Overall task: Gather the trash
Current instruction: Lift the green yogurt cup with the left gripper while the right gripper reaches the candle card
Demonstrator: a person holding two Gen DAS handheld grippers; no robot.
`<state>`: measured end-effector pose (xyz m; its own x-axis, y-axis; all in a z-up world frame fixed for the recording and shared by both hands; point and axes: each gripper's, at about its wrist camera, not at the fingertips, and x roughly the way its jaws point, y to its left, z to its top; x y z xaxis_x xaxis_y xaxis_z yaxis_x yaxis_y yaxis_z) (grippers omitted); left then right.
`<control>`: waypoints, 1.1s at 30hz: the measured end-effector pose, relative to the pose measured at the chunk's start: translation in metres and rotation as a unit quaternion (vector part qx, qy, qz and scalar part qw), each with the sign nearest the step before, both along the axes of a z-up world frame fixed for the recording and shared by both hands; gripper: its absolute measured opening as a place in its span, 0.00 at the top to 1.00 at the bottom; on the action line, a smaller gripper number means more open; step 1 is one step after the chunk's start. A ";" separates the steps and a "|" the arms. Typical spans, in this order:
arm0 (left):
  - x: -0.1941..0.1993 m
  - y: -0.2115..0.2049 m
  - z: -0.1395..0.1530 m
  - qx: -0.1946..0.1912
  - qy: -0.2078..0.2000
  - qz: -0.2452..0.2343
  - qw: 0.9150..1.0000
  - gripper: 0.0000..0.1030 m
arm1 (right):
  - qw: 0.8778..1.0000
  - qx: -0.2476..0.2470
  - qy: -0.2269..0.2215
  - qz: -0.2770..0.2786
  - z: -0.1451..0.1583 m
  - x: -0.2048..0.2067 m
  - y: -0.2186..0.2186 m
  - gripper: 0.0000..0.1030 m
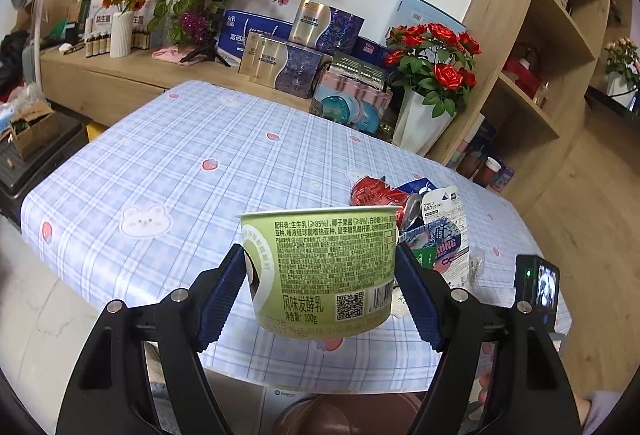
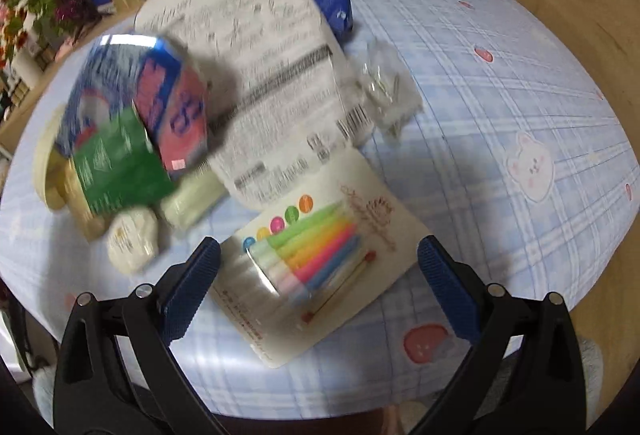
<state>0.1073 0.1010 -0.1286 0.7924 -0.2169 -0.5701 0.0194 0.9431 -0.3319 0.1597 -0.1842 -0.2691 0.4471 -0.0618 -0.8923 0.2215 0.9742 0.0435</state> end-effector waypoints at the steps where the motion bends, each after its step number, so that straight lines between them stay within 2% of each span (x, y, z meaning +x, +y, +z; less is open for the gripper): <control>1: -0.001 0.000 -0.001 -0.001 0.000 0.000 1.000 0.29 | 1.000 -0.002 0.000 0.005 0.000 -0.004 -0.002 0.06; 4: -0.004 -0.003 0.000 -0.001 -0.004 -0.002 1.000 0.29 | 1.000 0.005 0.011 0.013 -0.004 -0.015 -0.014 0.06; 11: -0.010 -0.015 -0.002 -0.004 -0.010 -0.013 1.000 0.29 | 1.000 0.015 0.006 0.021 0.000 -0.026 -0.054 0.06; 14: -0.011 -0.021 -0.003 -0.004 -0.009 -0.021 1.000 0.29 | 0.999 0.029 -0.005 0.030 0.002 -0.028 -0.071 0.15; 18: -0.012 -0.029 -0.004 0.003 -0.010 -0.032 0.999 0.29 | 0.998 0.022 -0.010 0.050 0.003 -0.027 -0.084 0.20; 20: -0.013 -0.033 -0.004 0.005 -0.011 -0.036 0.999 0.29 | 0.998 0.027 -0.009 0.049 0.002 -0.021 -0.094 0.20; 24: -0.013 -0.036 -0.004 0.005 -0.011 -0.039 0.999 0.29 | 0.998 0.052 -0.013 0.028 0.007 -0.024 -0.101 0.10; 28: -0.012 -0.038 -0.006 0.006 -0.010 -0.039 0.999 0.29 | 0.997 0.072 -0.018 0.011 0.009 -0.020 -0.099 0.09; 33: -0.012 -0.040 -0.008 0.013 -0.010 -0.040 0.999 0.29 | 0.998 0.052 -0.015 -0.023 0.004 -0.010 -0.091 0.10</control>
<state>0.0950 0.0609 -0.1369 0.7845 -0.2658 -0.5603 0.1018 0.9465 -0.3063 0.1495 -0.2752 -0.2651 0.4735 0.0096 -0.8808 0.2626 0.9529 0.1516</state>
